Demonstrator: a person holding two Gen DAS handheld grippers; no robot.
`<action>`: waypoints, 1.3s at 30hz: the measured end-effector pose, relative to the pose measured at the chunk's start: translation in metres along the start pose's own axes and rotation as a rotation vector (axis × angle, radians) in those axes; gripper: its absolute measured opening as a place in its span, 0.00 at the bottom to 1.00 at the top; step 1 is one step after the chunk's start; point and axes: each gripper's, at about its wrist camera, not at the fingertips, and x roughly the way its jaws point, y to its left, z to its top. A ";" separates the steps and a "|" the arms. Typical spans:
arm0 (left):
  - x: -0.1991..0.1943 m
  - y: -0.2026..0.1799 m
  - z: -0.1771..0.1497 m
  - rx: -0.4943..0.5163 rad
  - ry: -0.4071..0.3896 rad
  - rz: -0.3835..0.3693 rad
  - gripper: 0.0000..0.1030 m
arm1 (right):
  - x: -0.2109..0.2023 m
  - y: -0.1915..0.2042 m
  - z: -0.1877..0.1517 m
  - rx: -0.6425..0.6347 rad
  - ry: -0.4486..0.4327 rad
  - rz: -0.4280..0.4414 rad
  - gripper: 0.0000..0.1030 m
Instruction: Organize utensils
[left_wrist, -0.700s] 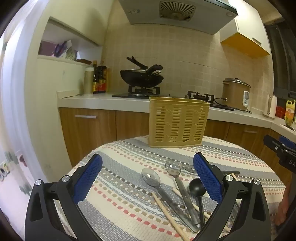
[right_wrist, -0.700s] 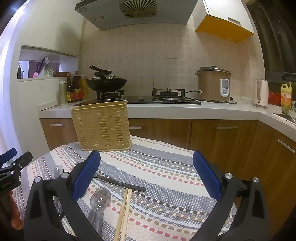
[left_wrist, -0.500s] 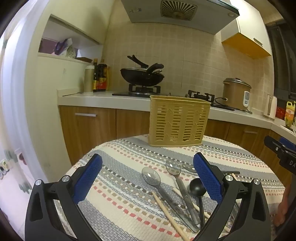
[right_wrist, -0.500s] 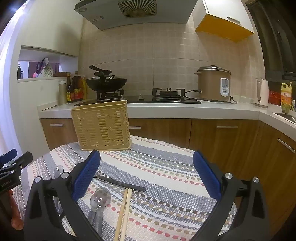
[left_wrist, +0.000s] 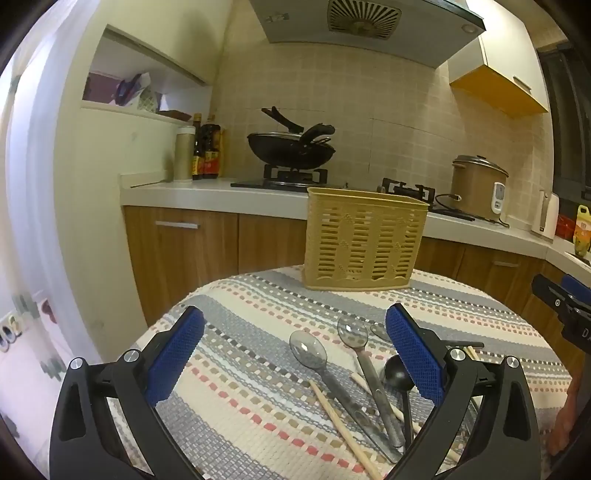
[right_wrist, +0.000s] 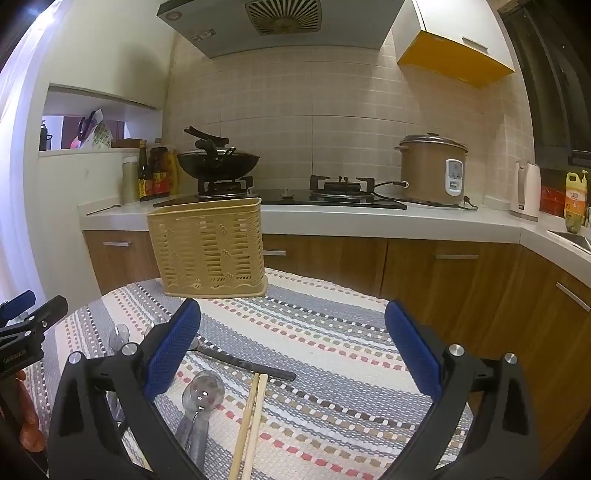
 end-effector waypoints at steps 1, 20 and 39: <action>0.000 0.001 0.000 -0.002 -0.002 0.001 0.93 | 0.000 0.000 0.000 0.000 -0.001 0.002 0.93; -0.011 -0.013 -0.001 0.050 -0.050 0.015 0.93 | 0.000 -0.003 0.002 0.012 -0.004 0.018 0.93; -0.018 -0.010 0.001 0.046 -0.085 0.034 0.93 | 0.000 -0.004 0.003 0.011 -0.003 0.020 0.93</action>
